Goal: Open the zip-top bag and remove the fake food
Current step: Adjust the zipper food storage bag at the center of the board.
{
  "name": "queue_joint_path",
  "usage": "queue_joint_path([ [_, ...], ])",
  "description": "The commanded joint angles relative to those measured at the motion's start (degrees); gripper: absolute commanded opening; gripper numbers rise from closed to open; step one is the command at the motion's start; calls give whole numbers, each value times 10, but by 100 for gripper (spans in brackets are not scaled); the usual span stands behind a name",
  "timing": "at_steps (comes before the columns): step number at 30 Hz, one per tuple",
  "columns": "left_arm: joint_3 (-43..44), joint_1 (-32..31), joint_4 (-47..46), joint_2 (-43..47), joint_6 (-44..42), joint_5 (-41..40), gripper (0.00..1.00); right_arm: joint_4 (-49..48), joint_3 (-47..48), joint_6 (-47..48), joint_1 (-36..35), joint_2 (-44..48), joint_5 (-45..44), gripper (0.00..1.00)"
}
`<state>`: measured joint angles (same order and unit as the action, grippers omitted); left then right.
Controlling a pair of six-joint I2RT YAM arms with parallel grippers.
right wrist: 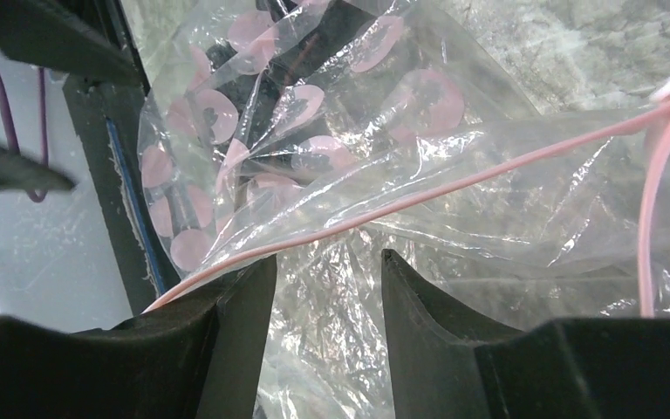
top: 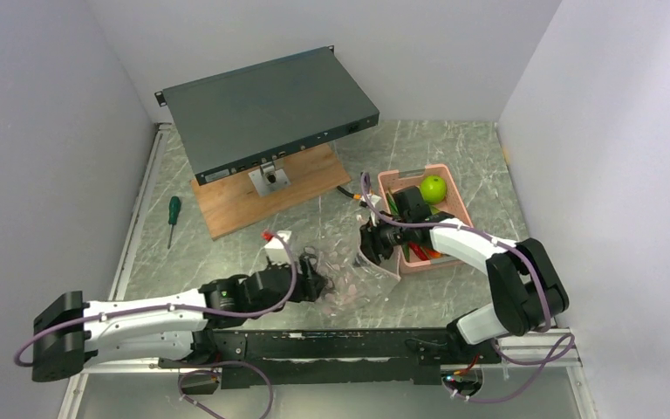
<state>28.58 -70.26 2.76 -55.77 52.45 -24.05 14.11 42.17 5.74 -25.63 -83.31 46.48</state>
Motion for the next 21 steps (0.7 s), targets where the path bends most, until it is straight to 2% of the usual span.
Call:
queue_joint_path([
  [1,-78,12,35,68,96,-63,70,-55,2,-42,1,-7,30,49],
  [4,-144,27,-2,111,108,-61,74,-67,-1,-48,2,-16,31,49],
  [8,-201,59,-116,158,88,-23,82,-75,-5,-54,8,-26,15,46],
  [12,-218,88,-166,171,73,12,85,-90,-12,-82,19,-26,-15,20],
  [13,-219,93,-174,166,71,20,85,-92,-13,-86,21,-25,-24,17],
  [21,-177,126,-196,48,78,74,84,-79,-1,-93,23,-57,-2,17],
])
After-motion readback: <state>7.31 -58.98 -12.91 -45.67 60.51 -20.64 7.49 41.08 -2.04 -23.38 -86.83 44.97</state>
